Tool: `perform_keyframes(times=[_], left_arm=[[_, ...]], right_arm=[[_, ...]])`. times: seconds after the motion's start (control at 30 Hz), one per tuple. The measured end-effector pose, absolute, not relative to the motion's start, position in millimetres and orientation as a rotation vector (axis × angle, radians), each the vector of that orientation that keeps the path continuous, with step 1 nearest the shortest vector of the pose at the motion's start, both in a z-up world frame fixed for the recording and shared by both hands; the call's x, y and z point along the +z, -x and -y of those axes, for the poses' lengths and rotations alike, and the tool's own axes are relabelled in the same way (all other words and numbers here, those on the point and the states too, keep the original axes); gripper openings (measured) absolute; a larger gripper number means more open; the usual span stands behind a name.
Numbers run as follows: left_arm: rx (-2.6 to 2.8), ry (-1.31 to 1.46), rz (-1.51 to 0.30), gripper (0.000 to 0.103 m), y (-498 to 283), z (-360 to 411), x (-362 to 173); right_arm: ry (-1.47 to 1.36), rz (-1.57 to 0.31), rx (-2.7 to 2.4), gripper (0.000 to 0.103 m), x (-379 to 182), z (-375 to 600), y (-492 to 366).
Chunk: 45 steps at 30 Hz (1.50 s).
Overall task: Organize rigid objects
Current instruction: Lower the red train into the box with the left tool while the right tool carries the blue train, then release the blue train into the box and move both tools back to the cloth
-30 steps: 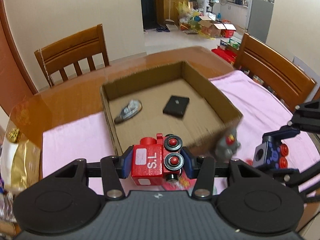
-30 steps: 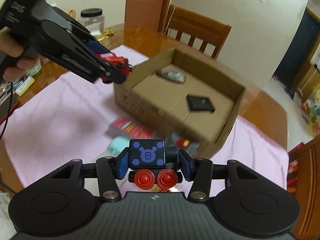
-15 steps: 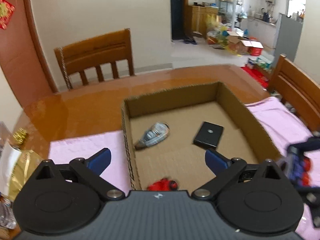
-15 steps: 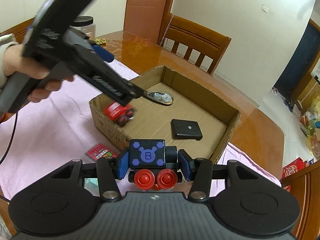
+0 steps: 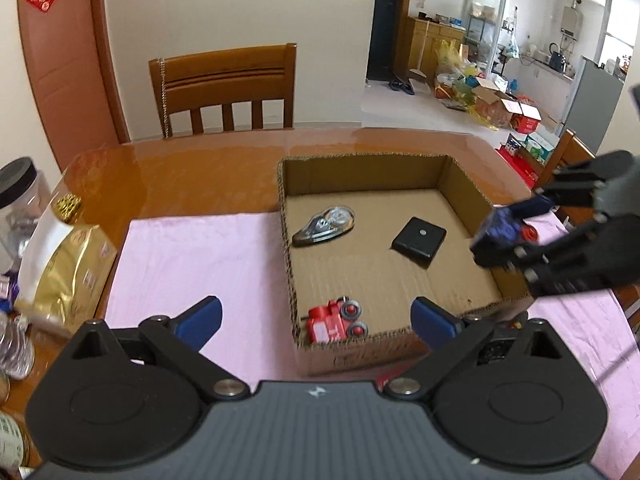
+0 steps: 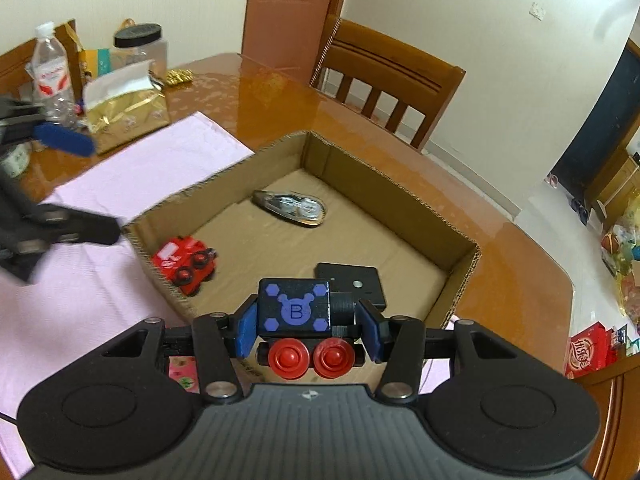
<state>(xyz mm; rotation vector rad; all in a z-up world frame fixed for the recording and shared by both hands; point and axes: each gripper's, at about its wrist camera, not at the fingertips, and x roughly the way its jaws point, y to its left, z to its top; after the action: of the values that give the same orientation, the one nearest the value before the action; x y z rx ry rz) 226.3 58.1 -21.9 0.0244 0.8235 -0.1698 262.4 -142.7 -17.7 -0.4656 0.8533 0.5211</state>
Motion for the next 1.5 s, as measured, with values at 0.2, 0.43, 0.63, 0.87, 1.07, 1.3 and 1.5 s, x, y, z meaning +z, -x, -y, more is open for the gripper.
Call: perform_keyframes(times=[0.2,0.43,0.63,0.87,1.07,1.3,1.5], left_arm=[[-0.141,-0.048,-0.833,0.1,-213,-62,-24],[-0.145,-0.036,-0.855,0.1,-209,-61,-28],[-0.161,-0.046,-0.856,0.1,-201,-56,-28],[-0.177,-0.068,-0.844,0.1,-188,-51,-25],[-0.199,-0.085,-0.823,0.101,-170,-53,-26],[-0.249,-0.114,-0.808,0.102,-146,-48,-38],[-0.335,-0.099,-0.841,0.102,-125,-33,-54]], right_arm=[[0.46,-0.899,0.488,0.074,-31,148,-290],[0.394,-0.869,0.518,0.103,-29,154,-287],[0.37,-0.866,0.523,0.103,-23,153,-271],[0.364,-0.869,0.483,0.103,-20,155,-247],[0.329,-0.884,0.412,0.103,-24,159,-215],[0.239,-0.872,0.25,0.103,-35,163,-154],[0.147,-0.886,0.104,0.103,-53,169,-95]])
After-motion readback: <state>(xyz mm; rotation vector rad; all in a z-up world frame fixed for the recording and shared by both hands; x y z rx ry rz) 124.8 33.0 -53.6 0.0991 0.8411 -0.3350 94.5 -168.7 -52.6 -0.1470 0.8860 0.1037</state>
